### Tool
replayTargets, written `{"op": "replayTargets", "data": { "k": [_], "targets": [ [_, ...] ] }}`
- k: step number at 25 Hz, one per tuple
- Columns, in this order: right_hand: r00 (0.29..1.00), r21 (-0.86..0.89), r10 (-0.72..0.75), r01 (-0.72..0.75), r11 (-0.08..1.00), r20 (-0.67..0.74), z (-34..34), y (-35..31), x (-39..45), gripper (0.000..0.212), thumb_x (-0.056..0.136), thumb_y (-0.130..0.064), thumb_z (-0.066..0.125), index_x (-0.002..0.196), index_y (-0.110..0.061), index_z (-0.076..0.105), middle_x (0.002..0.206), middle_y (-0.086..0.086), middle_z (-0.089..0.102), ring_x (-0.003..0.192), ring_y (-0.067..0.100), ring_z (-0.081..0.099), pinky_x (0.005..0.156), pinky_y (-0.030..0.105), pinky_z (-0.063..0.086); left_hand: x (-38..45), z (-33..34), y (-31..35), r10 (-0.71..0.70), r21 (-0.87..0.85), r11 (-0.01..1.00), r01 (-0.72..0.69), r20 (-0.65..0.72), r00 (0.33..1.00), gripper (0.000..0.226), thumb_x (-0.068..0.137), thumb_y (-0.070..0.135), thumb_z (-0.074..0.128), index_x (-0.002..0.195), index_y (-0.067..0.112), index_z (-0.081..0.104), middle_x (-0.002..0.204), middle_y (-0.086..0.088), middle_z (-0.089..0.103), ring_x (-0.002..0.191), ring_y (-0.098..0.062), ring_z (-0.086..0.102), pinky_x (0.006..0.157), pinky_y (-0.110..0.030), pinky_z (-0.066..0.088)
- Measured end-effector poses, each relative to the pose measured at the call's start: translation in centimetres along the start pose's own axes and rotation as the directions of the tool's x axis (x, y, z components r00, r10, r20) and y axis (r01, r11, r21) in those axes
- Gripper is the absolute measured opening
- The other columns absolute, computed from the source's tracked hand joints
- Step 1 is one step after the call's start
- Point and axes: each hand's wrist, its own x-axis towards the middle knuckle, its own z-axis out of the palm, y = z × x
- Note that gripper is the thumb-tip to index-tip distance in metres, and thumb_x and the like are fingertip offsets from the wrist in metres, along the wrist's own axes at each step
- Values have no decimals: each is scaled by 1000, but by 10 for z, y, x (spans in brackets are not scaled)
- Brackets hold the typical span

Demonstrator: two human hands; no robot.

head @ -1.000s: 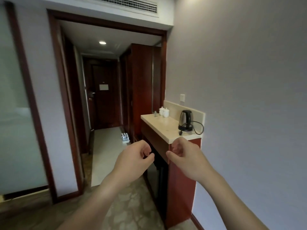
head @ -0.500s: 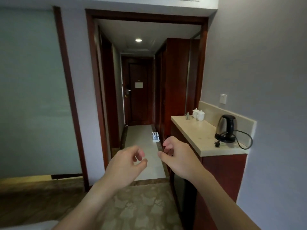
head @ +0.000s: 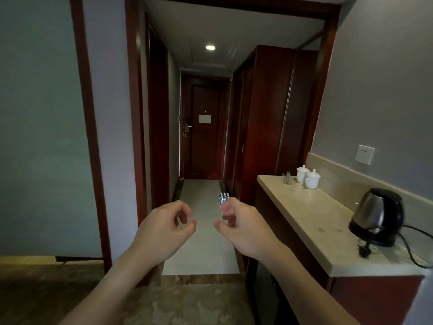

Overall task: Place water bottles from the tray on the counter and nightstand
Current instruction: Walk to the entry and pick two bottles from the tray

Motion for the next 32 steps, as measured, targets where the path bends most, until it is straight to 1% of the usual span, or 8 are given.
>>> {"op": "replayTargets", "data": {
  "k": [5, 9, 12, 16, 23, 25, 29, 32],
  "targets": [
    [1000, -5, 23, -23, 1000, 0, 30, 26, 138, 41, 90, -46, 65, 125, -29, 54, 104, -16, 60, 94, 6, 62, 82, 26, 56, 131, 13, -73, -24, -32, 999, 25, 9, 1000, 9, 81, 37, 69, 87, 34, 62, 79, 10, 66, 75, -12, 65, 69, -44, 58],
    [998, 2, 56, -56, 998, 5, 44, 59, 224, 39, 90, -44, 65, 124, -28, 55, 107, -13, 63, 95, 7, 62, 82, 27, 55, 214, 33, -115, -24, -47, 999, 25, 13, 1000, 9, 81, 36, 69, 88, 35, 63, 79, 10, 66, 73, -11, 64, 66, -44, 58],
    [998, 20, 70, -69, 997, -10, 63, 102, 291, 38, 90, -45, 64, 122, -28, 55, 106, -12, 64, 94, 6, 61, 82, 30, 56, 275, 62, -155, -36, -44, 998, 37, 21, 999, 9, 81, 37, 69, 88, 34, 64, 79, 10, 67, 75, -11, 65, 67, -45, 58],
    [997, 40, 75, -74, 996, -11, 93, 178, 387, 38, 88, -49, 64, 120, -31, 56, 102, -19, 61, 92, 3, 61, 81, 29, 56, 368, 112, -208, -46, -28, 999, 46, 7, 999, 9, 81, 35, 70, 87, 34, 63, 78, 9, 66, 75, -9, 64, 67, -44, 58],
    [998, 64, 43, -41, 997, -40, 113, 290, 602, 39, 87, -52, 63, 118, -31, 55, 94, -23, 57, 87, 0, 59, 74, 24, 52, 577, 187, -282, -47, 12, 999, 47, 1, 999, 11, 83, 30, 71, 91, 33, 63, 81, 11, 66, 77, -8, 64, 70, -37, 59],
    [999, 74, 34, -32, 997, -26, 120, 312, 657, 40, 86, -51, 63, 119, -30, 54, 96, -21, 59, 87, 1, 60, 74, 25, 51, 627, 198, -308, -58, 14, 998, 58, -24, 998, 12, 83, 29, 72, 91, 33, 63, 81, 10, 66, 76, -6, 64, 69, -34, 59],
    [999, 64, 54, -54, 996, 0, 149, 360, 756, 50, 84, -54, 61, 127, -31, 52, 102, -18, 61, 89, 3, 61, 75, 27, 54, 717, 225, -366, -91, 27, 995, 93, -49, 995, 12, 83, 29, 72, 89, 34, 63, 80, 10, 65, 76, -7, 63, 68, -35, 59],
    [997, 52, 81, -80, 995, -10, 183, 405, 834, 51, 83, -54, 62, 129, -32, 52, 102, -19, 60, 86, 4, 61, 75, 30, 57, 787, 258, -424, -69, 43, 997, 71, -48, 996, 15, 82, 31, 72, 87, 38, 60, 80, 13, 64, 76, -4, 62, 65, -27, 57]
  ]
}}
